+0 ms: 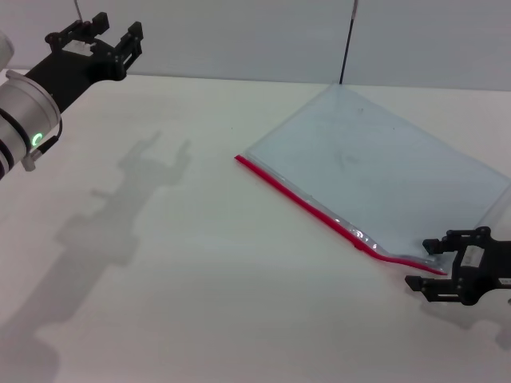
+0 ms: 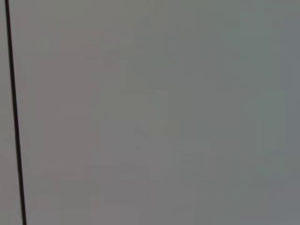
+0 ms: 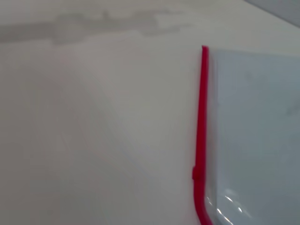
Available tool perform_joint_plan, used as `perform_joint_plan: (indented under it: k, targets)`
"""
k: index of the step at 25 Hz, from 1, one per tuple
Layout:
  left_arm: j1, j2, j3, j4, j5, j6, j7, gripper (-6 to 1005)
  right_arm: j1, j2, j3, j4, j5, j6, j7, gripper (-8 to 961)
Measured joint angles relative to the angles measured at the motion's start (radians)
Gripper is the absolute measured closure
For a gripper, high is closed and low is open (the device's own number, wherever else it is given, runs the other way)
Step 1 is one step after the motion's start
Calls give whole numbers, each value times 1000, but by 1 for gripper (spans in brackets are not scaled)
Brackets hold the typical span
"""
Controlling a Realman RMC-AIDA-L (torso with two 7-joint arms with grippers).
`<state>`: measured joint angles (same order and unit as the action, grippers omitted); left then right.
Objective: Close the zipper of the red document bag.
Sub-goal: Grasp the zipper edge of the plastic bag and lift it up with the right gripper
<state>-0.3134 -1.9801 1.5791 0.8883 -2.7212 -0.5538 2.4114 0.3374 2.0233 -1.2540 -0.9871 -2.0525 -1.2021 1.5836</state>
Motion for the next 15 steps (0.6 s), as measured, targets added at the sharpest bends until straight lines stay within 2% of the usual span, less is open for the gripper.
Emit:
perform_joint_plan:
  k: [15]
  targets:
    - [0,-1,1,3,2,0,0,455,32,0,1,60,-20,110,4,251]
